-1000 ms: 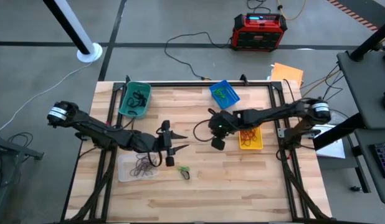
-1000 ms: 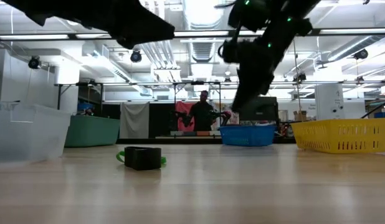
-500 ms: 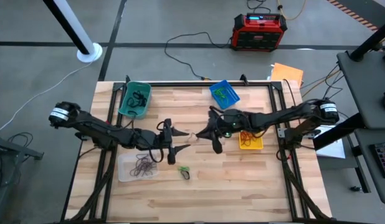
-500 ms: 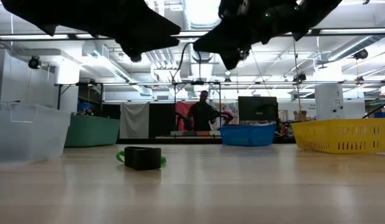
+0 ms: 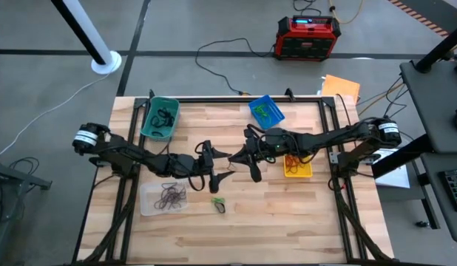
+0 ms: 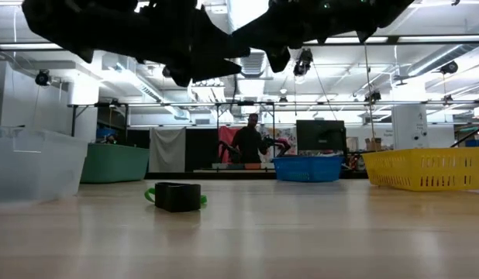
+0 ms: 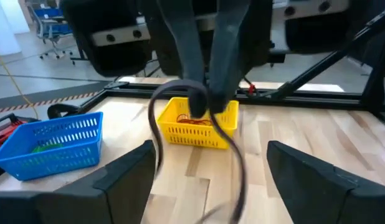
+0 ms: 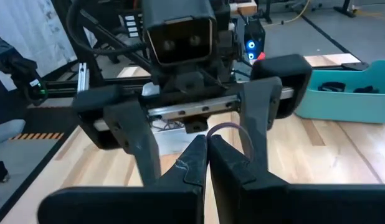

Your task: Sort rubber bands into baskets

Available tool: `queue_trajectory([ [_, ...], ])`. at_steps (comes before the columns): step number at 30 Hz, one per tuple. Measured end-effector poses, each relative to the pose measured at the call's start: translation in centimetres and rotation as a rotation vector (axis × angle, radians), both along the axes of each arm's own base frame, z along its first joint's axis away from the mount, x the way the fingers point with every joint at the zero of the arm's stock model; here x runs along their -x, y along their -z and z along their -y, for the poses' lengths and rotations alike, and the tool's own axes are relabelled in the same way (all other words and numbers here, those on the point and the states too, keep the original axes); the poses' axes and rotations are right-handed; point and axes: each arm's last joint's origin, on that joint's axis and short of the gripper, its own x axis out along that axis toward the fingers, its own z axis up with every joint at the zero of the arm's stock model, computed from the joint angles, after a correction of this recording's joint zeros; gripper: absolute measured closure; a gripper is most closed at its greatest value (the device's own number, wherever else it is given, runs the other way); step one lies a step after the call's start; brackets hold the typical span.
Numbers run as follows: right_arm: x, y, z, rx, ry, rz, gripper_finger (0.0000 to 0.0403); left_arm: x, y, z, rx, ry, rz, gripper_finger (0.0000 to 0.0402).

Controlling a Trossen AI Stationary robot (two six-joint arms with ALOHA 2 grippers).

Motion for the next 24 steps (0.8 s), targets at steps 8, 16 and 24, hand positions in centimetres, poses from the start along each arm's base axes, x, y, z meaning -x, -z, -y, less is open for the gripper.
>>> queue_trajectory([
  [8,0.0,0.0,0.0,0.000,0.000,-0.002,0.0394,-1.3,0.0,0.2,-0.035,0.003,-0.008,0.0210],
  [16,0.1,-0.1,0.0,-0.003,0.001,0.001,0.0384,-1.1,-0.1,0.2,-0.079,-0.035,-0.051,0.0395],
  [24,0.7,-0.3,0.1,-0.029,0.014,-0.043,0.0271,-0.1,-0.7,0.3,-0.062,-0.023,-0.149,0.0401],
])
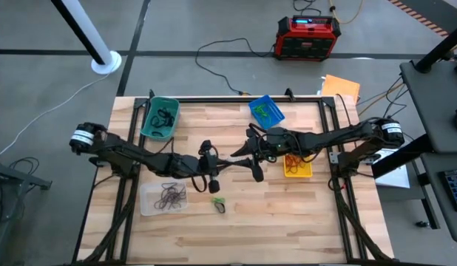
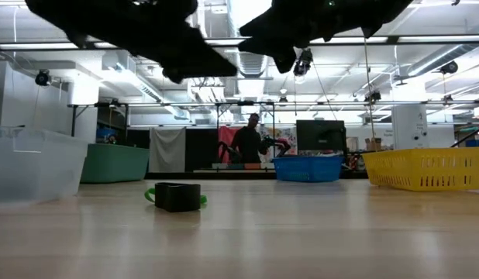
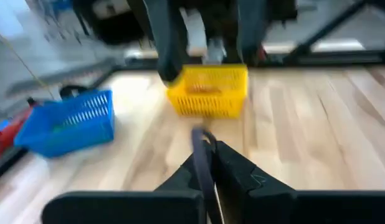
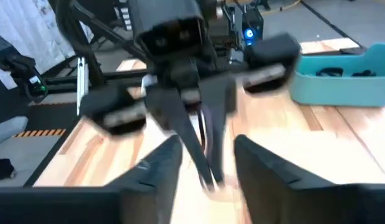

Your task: Sort rubber bands into baskets

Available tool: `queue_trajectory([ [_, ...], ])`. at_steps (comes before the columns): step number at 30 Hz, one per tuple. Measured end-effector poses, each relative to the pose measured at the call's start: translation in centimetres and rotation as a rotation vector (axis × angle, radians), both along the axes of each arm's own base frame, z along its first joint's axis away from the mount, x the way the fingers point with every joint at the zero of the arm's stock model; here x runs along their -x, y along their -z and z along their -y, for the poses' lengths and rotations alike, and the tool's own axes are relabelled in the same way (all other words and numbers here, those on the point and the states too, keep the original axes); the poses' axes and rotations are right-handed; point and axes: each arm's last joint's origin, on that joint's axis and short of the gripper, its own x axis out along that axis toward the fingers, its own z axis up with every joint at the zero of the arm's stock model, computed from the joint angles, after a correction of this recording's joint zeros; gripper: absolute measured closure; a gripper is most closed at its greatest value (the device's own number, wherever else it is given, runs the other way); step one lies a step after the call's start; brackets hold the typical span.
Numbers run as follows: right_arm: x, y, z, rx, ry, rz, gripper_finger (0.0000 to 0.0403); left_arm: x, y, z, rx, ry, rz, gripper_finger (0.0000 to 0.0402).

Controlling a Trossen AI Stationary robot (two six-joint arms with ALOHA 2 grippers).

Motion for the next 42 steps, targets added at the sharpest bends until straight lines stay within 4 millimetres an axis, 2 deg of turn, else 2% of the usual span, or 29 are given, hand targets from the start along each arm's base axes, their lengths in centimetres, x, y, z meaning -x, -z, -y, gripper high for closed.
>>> queue_trajectory([
  [3,0.5,-0.1,0.1,0.009,0.027,-0.040,0.0228,1.9,-0.9,0.2,0.057,0.061,-0.128,0.0401],
  [7,1.0,-0.1,0.2,0.030,0.085,-0.092,0.0193,5.2,-3.3,0.4,0.271,0.132,-0.408,0.0401],
  [12,1.0,0.1,0.3,0.051,0.099,-0.104,0.0175,9.0,-7.5,0.3,0.421,0.077,-0.758,0.0401],
  [16,1.0,0.4,0.3,0.052,0.099,-0.135,0.0172,11.1,-8.6,0.0,0.472,0.022,-0.992,0.0402],
  [19,1.1,0.5,0.3,0.053,0.098,-0.143,0.0172,11.8,-8.0,0.1,0.533,0.048,-1.097,0.0402],
  [23,1.1,0.8,0.3,0.053,0.098,-0.165,0.0172,11.8,-6.5,0.5,0.633,0.124,-1.143,0.0402],
  [28,1.1,0.8,0.3,0.054,0.098,-0.167,0.0172,11.6,-3.1,0.8,0.735,0.152,-1.191,0.0402],
  [33,1.1,0.8,0.3,0.057,0.097,-0.167,0.0174,11.8,-0.3,0.8,0.782,0.100,-1.257,0.0402],
  [42,1.1,0.8,0.3,0.064,0.094,-0.167,0.0174,11.2,1.3,1.1,0.807,0.041,-1.346,0.0397],
])
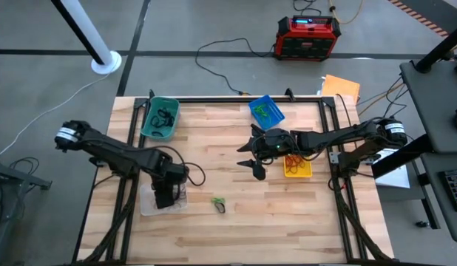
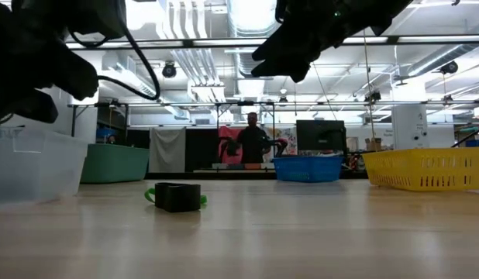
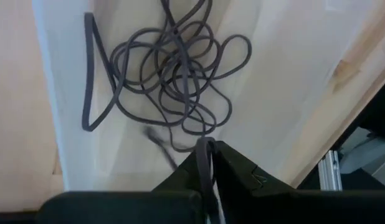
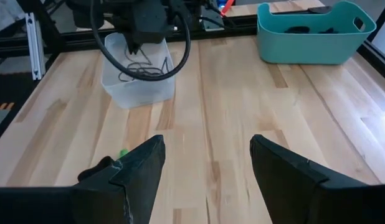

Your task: Sort rubber bands into baskets

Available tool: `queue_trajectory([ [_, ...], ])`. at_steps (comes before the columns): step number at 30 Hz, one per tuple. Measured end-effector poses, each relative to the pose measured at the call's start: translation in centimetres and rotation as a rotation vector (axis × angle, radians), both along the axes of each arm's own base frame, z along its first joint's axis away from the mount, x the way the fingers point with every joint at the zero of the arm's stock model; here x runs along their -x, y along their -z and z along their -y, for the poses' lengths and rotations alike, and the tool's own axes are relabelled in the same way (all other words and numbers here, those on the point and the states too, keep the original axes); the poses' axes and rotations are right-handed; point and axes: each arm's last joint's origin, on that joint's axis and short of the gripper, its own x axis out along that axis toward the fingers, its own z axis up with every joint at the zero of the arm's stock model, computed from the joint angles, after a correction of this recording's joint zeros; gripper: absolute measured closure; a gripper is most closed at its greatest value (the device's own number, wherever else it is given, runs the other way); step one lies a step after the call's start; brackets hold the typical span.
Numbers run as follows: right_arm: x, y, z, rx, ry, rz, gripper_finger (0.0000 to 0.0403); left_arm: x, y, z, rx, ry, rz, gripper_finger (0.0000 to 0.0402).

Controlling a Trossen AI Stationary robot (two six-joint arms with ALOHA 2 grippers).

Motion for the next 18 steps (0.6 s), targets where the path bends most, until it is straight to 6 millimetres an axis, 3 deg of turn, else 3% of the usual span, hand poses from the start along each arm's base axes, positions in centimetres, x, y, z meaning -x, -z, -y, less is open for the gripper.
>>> queue_trajectory([
  [4,0.1,0.2,0.0,-0.012,0.006,-0.026,0.0174,-0.8,-0.2,0.2,-0.001,0.012,0.000,0.0366],
  [12,0.6,1.1,-0.5,-0.051,0.013,-0.125,0.0174,-1.6,-1.0,0.2,-0.065,0.021,0.006,0.0265],
  [18,0.9,1.5,-1.2,-0.058,-0.004,-0.186,0.0174,-4.2,-3.3,0.4,-0.220,0.129,0.313,0.0223],
])
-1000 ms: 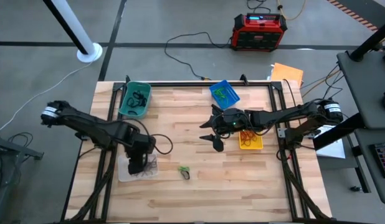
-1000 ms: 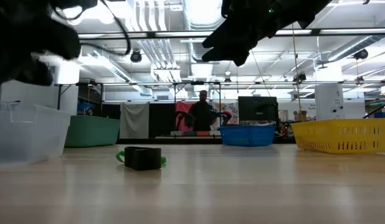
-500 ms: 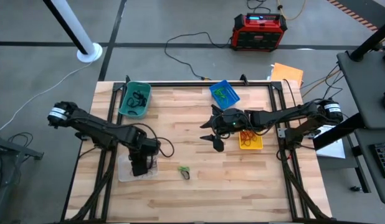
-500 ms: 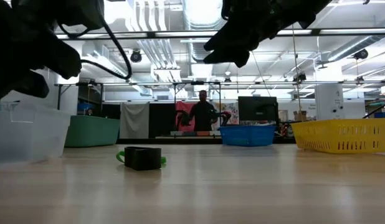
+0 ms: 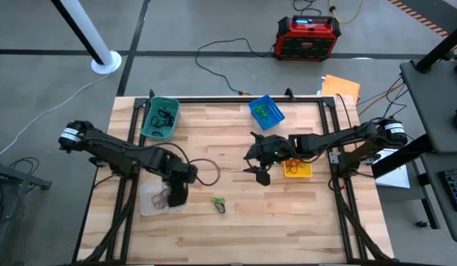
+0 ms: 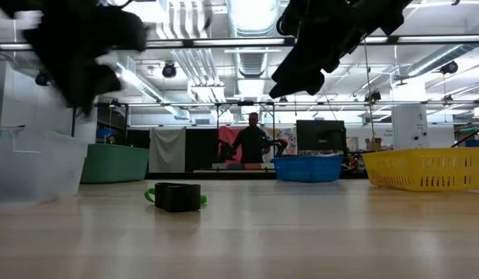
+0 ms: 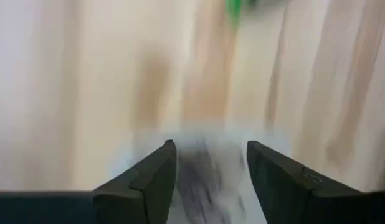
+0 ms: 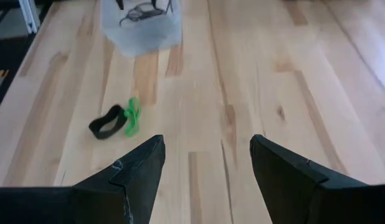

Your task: Sort rubber bands into baskets

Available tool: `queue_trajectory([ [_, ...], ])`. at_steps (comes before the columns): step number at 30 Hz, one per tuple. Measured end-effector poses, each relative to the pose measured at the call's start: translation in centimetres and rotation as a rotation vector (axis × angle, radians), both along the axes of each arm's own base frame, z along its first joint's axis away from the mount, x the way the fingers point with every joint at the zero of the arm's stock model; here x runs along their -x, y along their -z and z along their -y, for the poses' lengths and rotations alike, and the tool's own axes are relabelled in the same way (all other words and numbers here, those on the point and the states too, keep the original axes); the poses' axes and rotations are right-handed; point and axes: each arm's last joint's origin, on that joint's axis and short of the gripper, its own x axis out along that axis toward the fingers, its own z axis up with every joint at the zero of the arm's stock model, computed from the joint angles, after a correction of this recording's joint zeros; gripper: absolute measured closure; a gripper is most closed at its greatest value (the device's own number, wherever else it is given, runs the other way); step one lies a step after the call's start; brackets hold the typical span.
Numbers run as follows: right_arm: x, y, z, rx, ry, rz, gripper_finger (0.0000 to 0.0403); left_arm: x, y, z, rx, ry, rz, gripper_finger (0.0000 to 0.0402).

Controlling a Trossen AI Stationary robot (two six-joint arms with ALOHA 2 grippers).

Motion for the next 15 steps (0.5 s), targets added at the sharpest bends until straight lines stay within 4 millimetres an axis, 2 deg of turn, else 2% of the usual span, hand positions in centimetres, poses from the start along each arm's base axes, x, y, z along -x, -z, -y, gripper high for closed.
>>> queue_trajectory([
  [3,0.2,0.2,-0.4,-0.006,-0.007,-0.029,0.0174,-2.2,-1.4,0.0,-0.156,0.038,0.248,0.0219],
  [7,0.8,0.6,-0.9,-0.012,-0.021,-0.100,0.0174,-4.9,-1.8,0.5,-0.260,0.184,0.493,0.0219],
  [10,1.8,0.0,-1.1,-0.015,-0.024,-0.138,0.0174,-6.4,-0.7,0.9,-0.310,0.303,0.549,0.0219],
  [15,4.1,-2.0,-1.3,-0.025,-0.003,-0.125,0.0174,-8.5,2.8,1.5,-0.333,0.363,0.520,0.0219],
])
